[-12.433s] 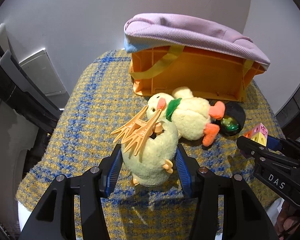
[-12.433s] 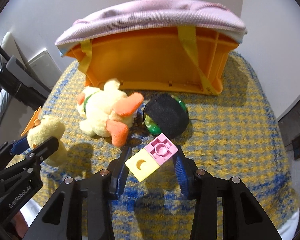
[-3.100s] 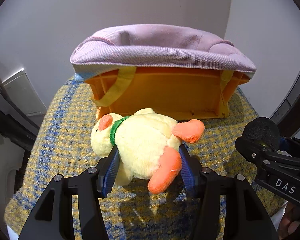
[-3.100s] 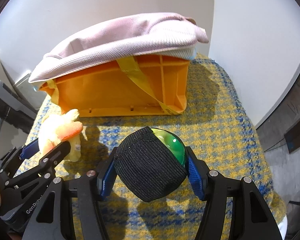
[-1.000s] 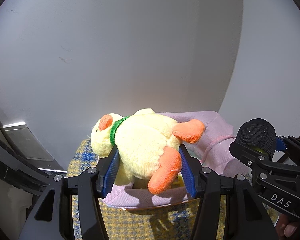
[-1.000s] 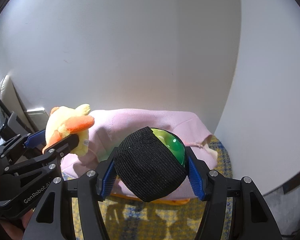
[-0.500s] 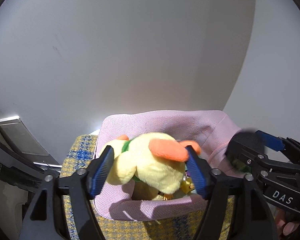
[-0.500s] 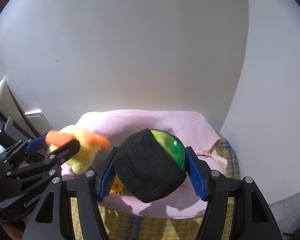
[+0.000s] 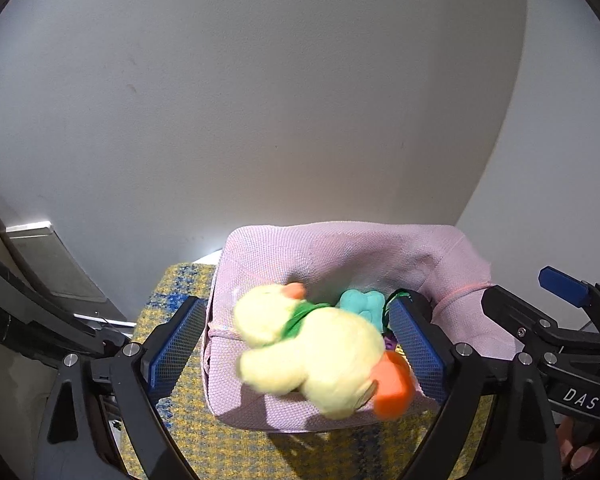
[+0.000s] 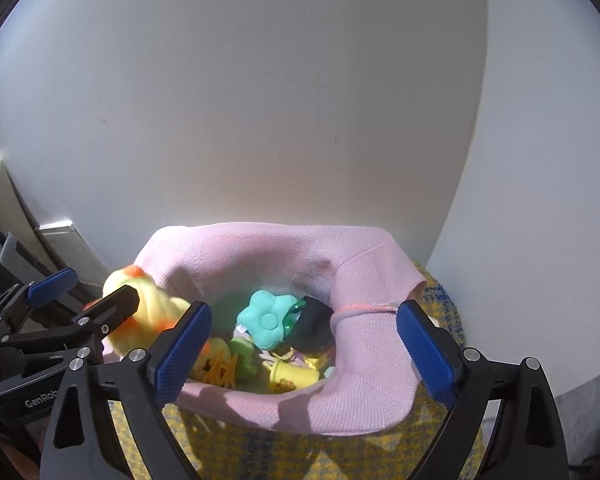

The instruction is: Organize objects

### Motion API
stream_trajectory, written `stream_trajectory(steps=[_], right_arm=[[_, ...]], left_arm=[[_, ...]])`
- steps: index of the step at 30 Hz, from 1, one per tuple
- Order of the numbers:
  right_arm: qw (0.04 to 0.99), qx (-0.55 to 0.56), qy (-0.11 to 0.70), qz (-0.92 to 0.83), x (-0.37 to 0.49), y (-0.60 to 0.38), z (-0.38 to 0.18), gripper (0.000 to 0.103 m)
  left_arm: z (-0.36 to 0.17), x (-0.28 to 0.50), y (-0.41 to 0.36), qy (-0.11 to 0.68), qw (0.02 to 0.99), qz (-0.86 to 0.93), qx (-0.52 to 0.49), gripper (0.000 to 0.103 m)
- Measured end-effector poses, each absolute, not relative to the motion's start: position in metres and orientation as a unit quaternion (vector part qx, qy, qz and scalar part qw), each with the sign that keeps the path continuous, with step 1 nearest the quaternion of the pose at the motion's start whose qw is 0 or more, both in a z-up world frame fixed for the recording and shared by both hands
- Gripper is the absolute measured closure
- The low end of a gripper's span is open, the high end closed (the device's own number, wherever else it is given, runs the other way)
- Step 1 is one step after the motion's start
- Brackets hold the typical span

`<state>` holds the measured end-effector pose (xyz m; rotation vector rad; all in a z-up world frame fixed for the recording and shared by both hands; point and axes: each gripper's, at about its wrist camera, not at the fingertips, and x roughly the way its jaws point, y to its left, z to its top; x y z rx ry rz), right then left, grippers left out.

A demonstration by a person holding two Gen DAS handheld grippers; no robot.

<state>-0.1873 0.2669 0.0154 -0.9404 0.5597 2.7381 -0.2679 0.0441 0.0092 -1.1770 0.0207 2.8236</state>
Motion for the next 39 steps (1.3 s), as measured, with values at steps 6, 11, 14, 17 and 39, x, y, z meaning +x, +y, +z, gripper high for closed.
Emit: stream_trajectory(steps=[6, 11, 14, 17, 39], right_arm=[[0.103, -0.310, 0.195, 0.925, -0.189, 0.279, 0.015, 0.009], [0.104, -0.307, 0.191, 0.926, -0.179, 0.276, 0.019, 0.009], [0.104, -0.307, 0.190, 0.927, -0.172, 0.272, 0.022, 0.009], [0.103, -0.310, 0.190, 0.926, -0.165, 0.269, 0.022, 0.009], [0.085, -0.337, 0.192, 0.918, -0.055, 0.219, 0.018, 0.009]], left_arm=[[0.027, -0.258, 0.041, 0.003, 0.039, 0.927, -0.374, 0.007], [0.037, -0.246, 0.043, 0.007, 0.039, 0.928, -0.370, 0.006], [0.040, -0.238, 0.044, 0.012, 0.037, 0.929, -0.369, 0.006], [0.043, -0.228, 0.042, 0.015, 0.034, 0.928, -0.371, 0.004], [0.036, -0.111, 0.019, 0.028, 0.058, 0.900, -0.431, 0.001]])
